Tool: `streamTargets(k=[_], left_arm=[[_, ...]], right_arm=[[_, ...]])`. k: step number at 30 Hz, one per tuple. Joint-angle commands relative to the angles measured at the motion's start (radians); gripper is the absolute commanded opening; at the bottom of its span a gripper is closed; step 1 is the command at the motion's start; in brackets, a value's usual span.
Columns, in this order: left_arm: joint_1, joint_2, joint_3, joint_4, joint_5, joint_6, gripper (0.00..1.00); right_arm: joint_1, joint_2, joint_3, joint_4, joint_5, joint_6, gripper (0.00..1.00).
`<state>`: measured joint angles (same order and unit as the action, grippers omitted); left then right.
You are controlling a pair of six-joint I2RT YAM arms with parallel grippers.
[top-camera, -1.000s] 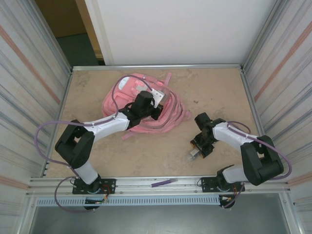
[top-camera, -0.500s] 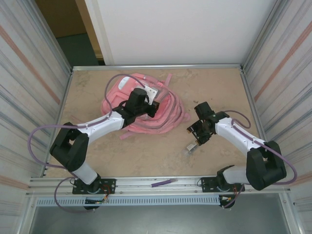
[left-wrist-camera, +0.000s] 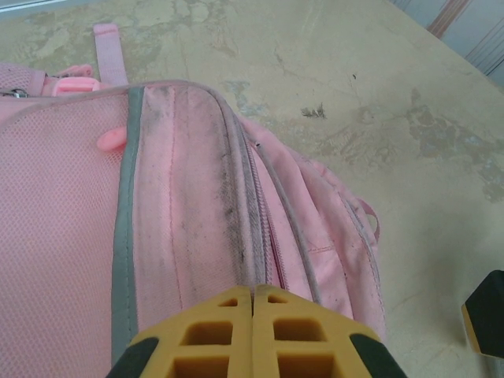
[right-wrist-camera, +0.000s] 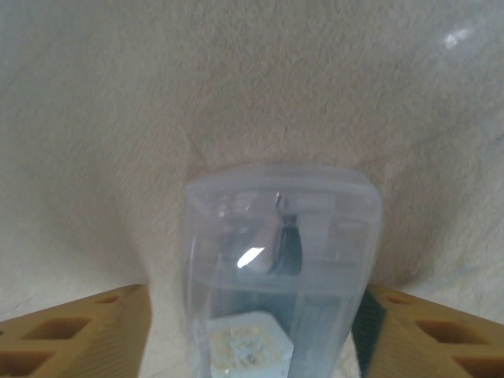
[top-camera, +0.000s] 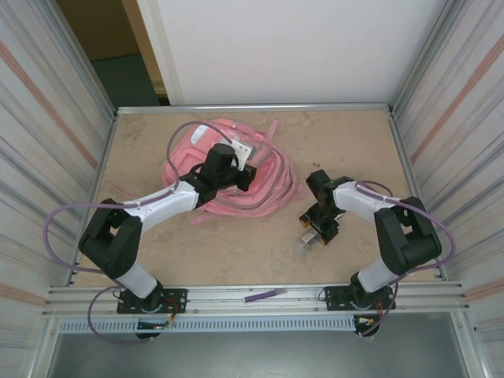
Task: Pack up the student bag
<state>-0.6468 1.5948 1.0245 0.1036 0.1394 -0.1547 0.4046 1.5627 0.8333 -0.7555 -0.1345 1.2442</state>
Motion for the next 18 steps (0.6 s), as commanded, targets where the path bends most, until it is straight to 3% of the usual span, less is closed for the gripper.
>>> streamTargets(k=[1,6,18], left_arm=[[0.009,-0.060,-0.002,0.012,0.022,0.004,0.00],[0.009,-0.067,-0.023,0.033,0.021,-0.013,0.00],[0.008,-0.086,-0.040,0.030,0.017,-0.009,0.00]], right_arm=[[-0.011,0.010,0.013,-0.003,0.015,-0.025,0.61],[-0.011,0.035,0.005,0.000,-0.012,-0.003,0.51],[0.007,-0.049,0.019,-0.030,-0.013,0.036,0.46]])
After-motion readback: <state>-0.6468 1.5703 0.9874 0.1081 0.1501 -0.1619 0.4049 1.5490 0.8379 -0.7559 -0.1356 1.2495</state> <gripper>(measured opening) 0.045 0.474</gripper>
